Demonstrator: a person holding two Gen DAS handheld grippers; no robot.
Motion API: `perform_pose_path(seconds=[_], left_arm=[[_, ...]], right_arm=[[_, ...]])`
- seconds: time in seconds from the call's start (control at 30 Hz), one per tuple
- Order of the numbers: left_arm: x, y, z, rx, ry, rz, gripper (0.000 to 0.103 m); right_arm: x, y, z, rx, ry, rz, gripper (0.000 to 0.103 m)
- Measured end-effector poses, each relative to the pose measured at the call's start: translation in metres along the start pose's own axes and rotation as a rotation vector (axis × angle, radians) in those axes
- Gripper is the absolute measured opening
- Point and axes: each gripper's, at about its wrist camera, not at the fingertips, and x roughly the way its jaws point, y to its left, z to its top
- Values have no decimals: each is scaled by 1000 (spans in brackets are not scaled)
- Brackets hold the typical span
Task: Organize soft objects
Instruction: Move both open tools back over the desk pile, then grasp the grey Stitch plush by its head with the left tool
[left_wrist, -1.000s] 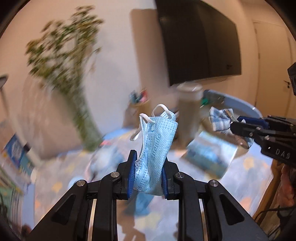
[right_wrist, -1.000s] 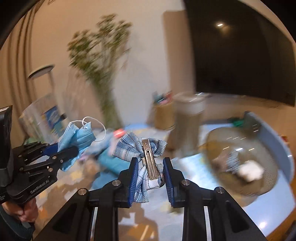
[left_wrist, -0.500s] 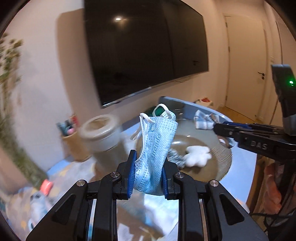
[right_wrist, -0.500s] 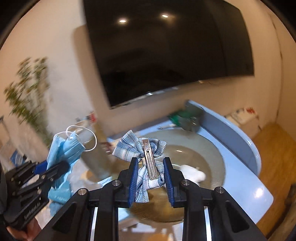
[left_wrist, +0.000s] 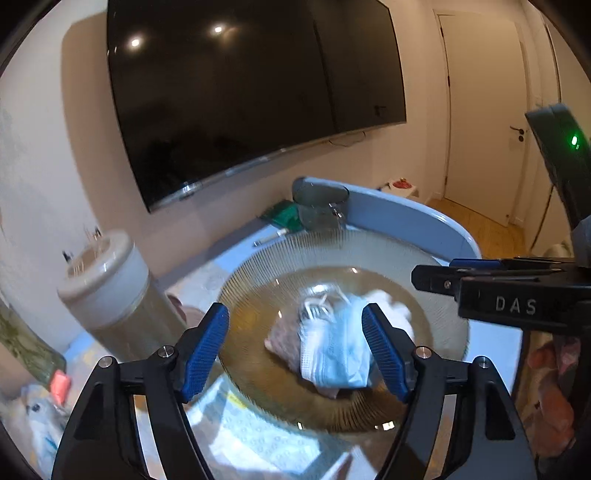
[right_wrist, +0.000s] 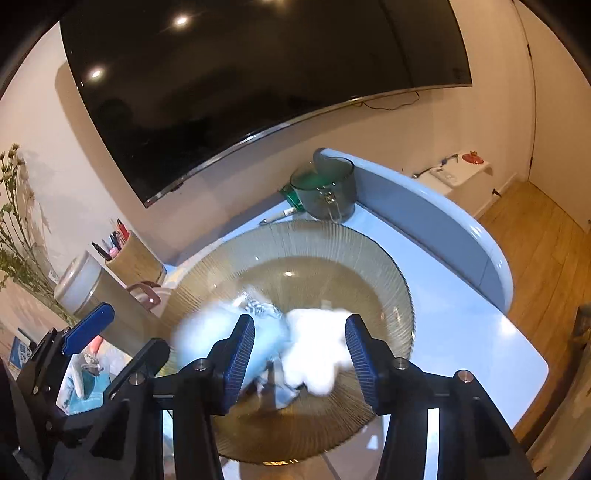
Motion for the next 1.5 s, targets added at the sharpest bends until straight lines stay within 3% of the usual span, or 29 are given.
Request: perform_pose_path(seconds=[0.13, 0.27, 0.4, 0.47, 0.57, 0.77, 0.97, 1.13, 1.3, 1.5], left_arm=[[-25, 3, -20, 5, 0, -59, 73], [-60, 13, -47, 41, -18, -6, 73], [-93, 52, -77, -40, 9, 27, 73], [-112, 74, -92, -89, 16, 56, 73], [-142, 109, -117, -172, 14, 38, 73], [-194, 176, -175, -338, 24, 206, 81], [-183, 230, -249, -497, 161, 285, 81], [-166, 256, -296, -618, 213, 316, 81], [-167, 269, -311, -711, 197, 291, 81], [-167, 260, -306, -664, 198, 310, 81]], right_arm=[[-2, -7, -13, 7, 16, 5, 50], [0, -4, -31, -2, 39, 28, 51], [-9, 15, -46, -47, 36, 69, 51], [-19, 34, -53, -94, 20, 92, 51], [-34, 71, -62, -185, -5, 157, 51], [-45, 160, -98, -379, -11, 287, 57], [-3, 229, -154, -472, 124, 419, 57], [42, 263, -202, -571, 183, 398, 57], [63, 270, -222, -609, 216, 353, 57], [66, 263, -215, -578, 218, 344, 57]])
